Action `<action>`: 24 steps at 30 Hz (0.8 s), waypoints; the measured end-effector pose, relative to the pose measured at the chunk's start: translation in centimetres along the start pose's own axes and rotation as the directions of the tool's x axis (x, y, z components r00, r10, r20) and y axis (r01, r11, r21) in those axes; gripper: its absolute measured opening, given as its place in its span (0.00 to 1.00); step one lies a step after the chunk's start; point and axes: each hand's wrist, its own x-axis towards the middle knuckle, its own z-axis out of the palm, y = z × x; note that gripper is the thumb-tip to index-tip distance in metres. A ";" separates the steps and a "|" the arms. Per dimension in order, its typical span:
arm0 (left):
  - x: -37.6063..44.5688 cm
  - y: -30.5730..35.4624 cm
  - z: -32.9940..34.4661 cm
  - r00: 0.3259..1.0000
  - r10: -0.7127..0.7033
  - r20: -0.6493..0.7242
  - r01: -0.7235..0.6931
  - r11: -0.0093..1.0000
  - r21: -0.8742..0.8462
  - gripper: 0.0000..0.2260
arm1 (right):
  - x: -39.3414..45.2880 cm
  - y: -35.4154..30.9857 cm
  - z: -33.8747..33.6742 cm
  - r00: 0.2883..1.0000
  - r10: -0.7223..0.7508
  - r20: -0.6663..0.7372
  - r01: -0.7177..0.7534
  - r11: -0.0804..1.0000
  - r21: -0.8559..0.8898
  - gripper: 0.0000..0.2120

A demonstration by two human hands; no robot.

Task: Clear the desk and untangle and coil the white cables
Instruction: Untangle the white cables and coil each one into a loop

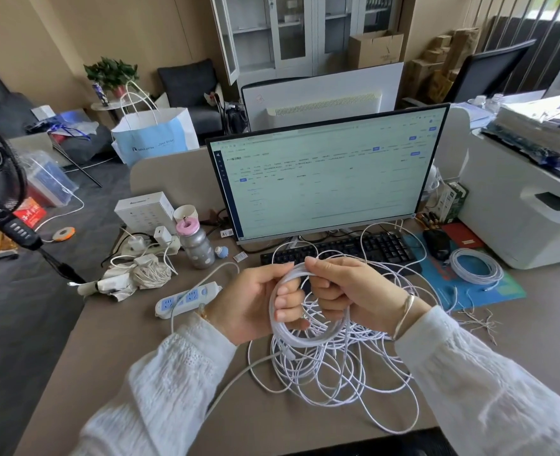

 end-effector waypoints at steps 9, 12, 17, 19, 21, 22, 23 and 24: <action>0.6 2.3 1.6 0.976 0.072 -0.207 -0.074 0.997 -0.001 0.18 | 1.9 2.1 -0.7 0.974 -0.201 -0.104 0.204 0.979 0.020 0.19; -0.4 4.2 1.8 0.934 0.211 -0.287 -0.210 0.977 0.035 0.17 | 2.6 4.6 -2.2 0.994 -0.054 -0.090 0.050 0.998 -0.045 0.29; -2.8 7.7 0.9 0.835 0.427 -0.346 -0.433 0.899 0.066 0.16 | 2.1 10.8 -4.5 0.987 0.042 -0.153 -0.109 0.882 -0.459 0.10; -3.6 8.4 0.1 0.815 0.463 -0.348 -0.477 0.877 0.049 0.16 | 2.0 12.9 -5.4 0.977 0.012 -0.214 -0.132 0.821 -0.555 0.02; -4.2 8.6 -0.5 0.802 0.482 -0.352 -0.502 0.864 0.038 0.15 | 2.0 13.9 -5.8 0.969 0.005 -0.246 -0.151 0.801 -0.579 0.07; -4.3 8.4 -0.7 0.794 0.490 -0.359 -0.513 0.858 0.034 0.15 | 2.0 14.0 -5.9 0.965 -0.022 -0.260 -0.139 0.800 -0.583 0.09; -4.4 8.2 -1.0 0.784 0.497 -0.373 -0.525 0.850 0.029 0.15 | 2.0 13.8 -5.8 0.958 -0.074 -0.276 -0.115 0.785 -0.609 0.09; -4.3 7.9 -1.3 0.770 0.502 -0.395 -0.537 0.843 0.025 0.16 | 1.9 13.5 -5.6 0.949 -0.140 -0.284 -0.082 0.757 -0.648 0.08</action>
